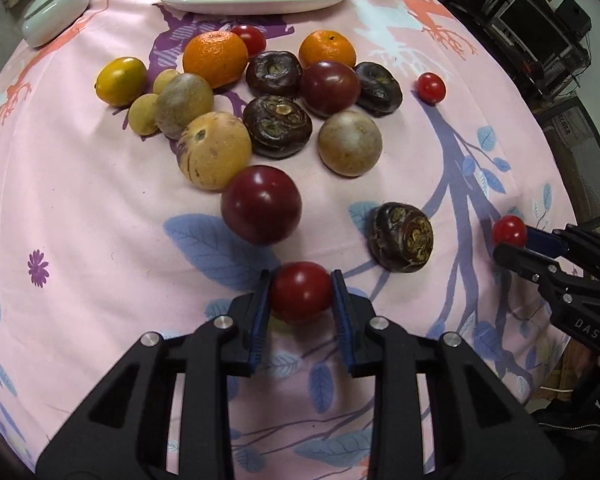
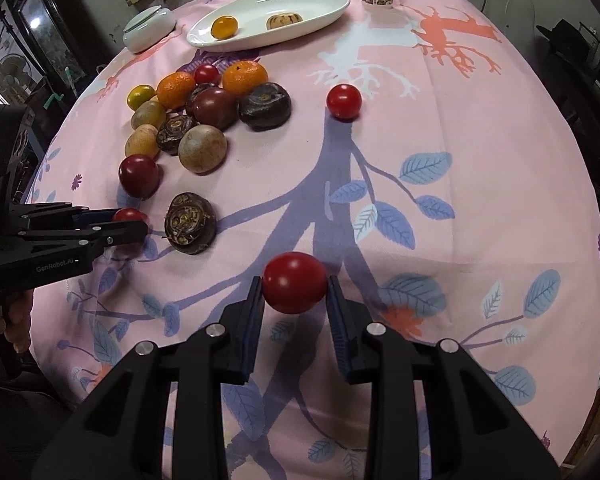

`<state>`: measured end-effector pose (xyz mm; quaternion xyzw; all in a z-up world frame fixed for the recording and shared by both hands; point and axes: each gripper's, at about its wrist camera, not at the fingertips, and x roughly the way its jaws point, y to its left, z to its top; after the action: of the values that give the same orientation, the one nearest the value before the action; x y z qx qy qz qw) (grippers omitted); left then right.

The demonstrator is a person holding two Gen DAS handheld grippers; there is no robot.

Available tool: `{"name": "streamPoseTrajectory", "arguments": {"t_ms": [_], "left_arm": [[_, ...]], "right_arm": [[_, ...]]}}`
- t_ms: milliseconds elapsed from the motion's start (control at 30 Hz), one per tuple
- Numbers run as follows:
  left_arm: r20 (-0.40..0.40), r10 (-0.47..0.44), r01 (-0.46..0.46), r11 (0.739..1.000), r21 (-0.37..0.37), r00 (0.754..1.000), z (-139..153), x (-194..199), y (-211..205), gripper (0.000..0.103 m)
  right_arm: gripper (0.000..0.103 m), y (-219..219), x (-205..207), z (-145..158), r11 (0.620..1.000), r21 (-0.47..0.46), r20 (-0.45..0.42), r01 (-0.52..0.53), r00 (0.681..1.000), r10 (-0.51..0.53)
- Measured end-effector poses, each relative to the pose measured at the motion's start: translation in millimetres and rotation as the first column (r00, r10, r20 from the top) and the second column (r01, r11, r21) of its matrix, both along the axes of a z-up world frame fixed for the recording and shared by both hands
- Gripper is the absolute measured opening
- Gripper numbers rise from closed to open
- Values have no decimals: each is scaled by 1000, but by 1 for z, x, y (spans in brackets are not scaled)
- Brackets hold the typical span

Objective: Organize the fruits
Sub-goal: 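Grasp a red tomato with right tool while left tool grasps another red tomato, then carry both red tomatoes to the white plate and open both tools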

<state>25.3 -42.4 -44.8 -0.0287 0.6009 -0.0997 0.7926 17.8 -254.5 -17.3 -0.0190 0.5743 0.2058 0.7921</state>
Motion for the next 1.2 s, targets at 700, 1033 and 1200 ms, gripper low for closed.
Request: {"name": "streamPoseTrajectory", "arguments": {"t_ms": [700, 1033, 1200], "left_arm": [[224, 123, -106, 990, -88, 967, 93, 101, 48, 29], [199, 174, -162, 984, -77, 964, 69, 206, 49, 30], [149, 188, -181, 982, -62, 971, 42, 236, 48, 30]], "right_arm": [[32, 57, 108, 72, 990, 130, 205, -57, 978, 30], [32, 85, 213, 51, 993, 115, 228, -27, 974, 1], [32, 91, 252, 34, 993, 117, 212, 6, 977, -31]]}}
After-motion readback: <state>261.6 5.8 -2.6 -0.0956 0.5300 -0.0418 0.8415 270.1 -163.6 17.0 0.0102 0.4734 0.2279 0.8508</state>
